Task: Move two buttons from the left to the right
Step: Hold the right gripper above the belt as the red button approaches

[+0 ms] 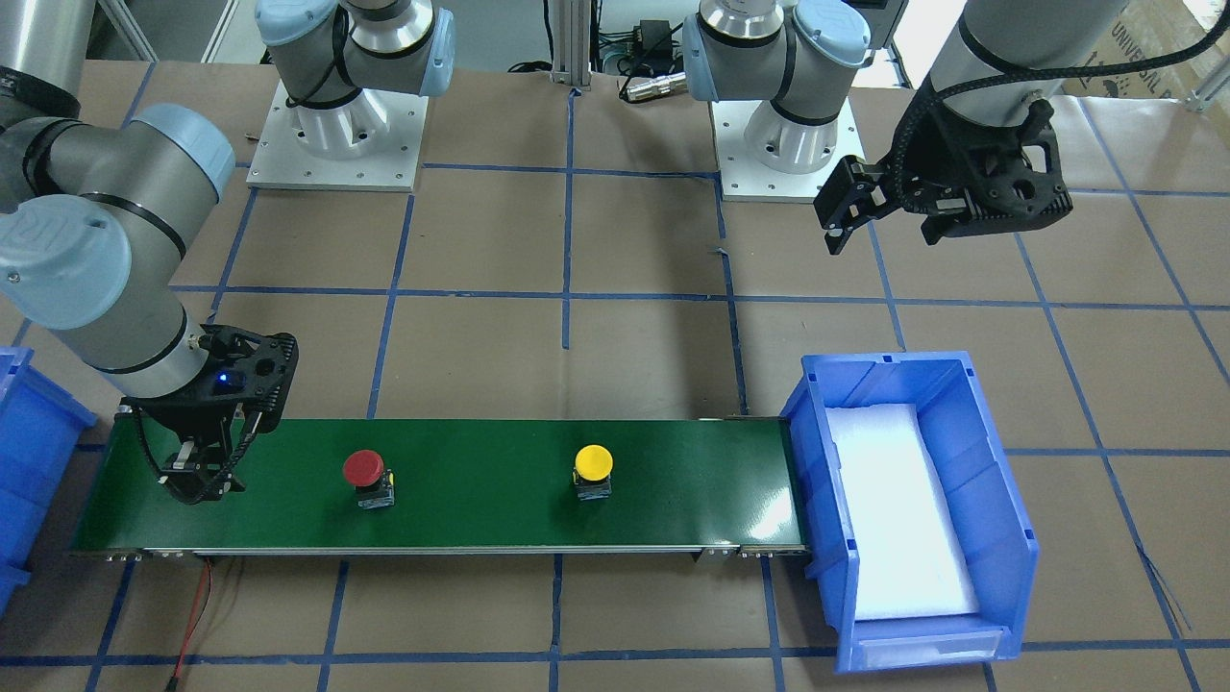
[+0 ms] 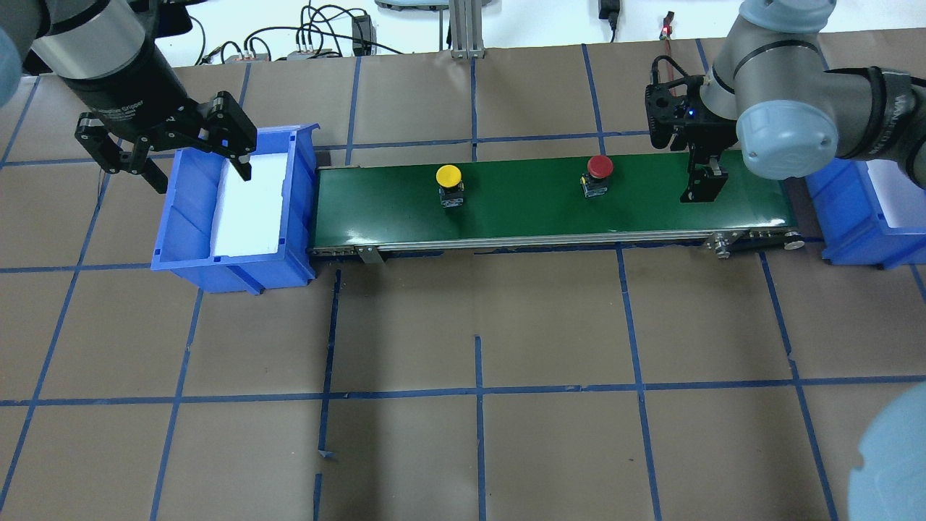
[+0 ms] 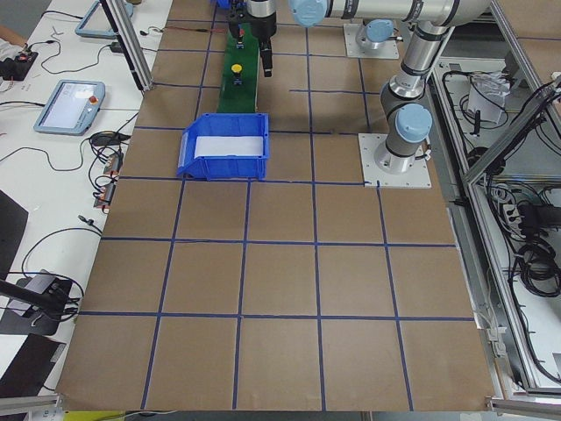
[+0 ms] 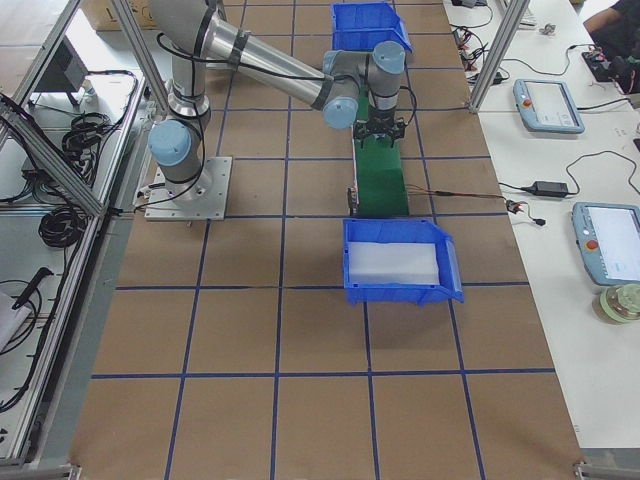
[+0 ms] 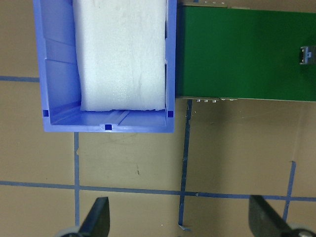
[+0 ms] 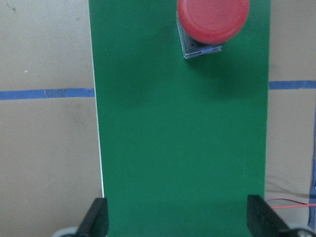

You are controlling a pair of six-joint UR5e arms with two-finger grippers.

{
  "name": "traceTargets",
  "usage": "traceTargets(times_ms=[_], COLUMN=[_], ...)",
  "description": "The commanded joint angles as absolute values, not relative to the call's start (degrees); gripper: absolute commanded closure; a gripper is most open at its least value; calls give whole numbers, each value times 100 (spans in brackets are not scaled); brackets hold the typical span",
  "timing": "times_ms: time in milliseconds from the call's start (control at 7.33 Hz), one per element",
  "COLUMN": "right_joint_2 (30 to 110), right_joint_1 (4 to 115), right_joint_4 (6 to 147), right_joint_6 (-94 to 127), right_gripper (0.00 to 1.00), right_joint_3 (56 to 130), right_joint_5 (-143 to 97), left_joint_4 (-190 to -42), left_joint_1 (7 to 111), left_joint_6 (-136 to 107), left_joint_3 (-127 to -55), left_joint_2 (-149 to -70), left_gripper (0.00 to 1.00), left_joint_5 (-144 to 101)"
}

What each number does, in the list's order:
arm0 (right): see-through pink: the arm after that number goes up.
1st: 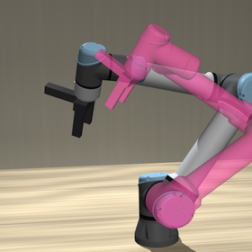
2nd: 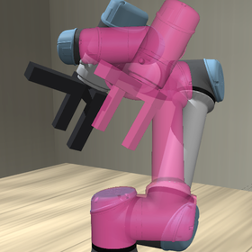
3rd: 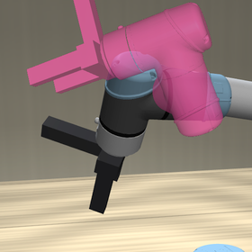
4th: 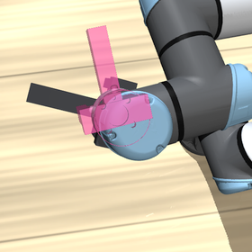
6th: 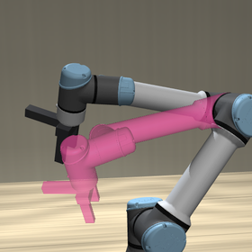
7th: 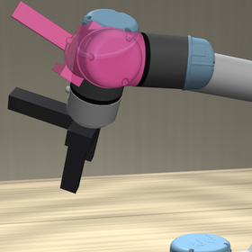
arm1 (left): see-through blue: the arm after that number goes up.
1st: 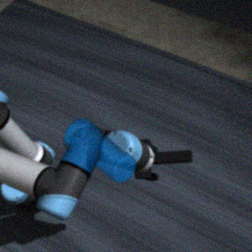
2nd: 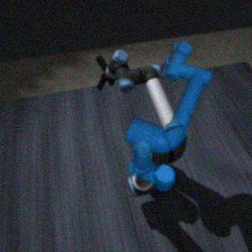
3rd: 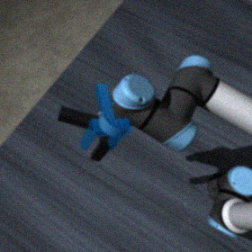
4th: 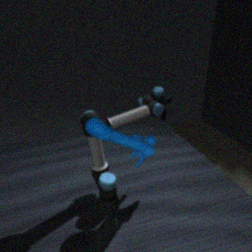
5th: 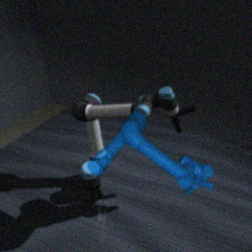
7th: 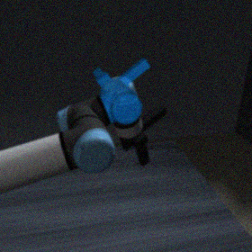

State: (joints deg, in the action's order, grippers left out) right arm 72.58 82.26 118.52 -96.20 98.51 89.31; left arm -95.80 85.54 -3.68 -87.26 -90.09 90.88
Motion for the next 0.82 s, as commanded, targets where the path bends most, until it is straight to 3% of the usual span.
traceTargets(times_ms=[0, 682], right_joint_2=[7233, 7155], right_joint_1=[8227, 8209], right_joint_4=[11856, 11883], right_joint_6=[-9606, -9668], right_gripper=[0, 0], right_joint_3=[9861, 9800], right_joint_5=[8921, 8930], left_joint_4=[-9554, -9545], left_joint_1=[8552, 8552], left_joint_6=[-396, -404], left_joint_3=[-8772, -8780], left_joint_2=[-8912, -8903], left_gripper=[0, 0], left_joint_5=[9105, 9097])
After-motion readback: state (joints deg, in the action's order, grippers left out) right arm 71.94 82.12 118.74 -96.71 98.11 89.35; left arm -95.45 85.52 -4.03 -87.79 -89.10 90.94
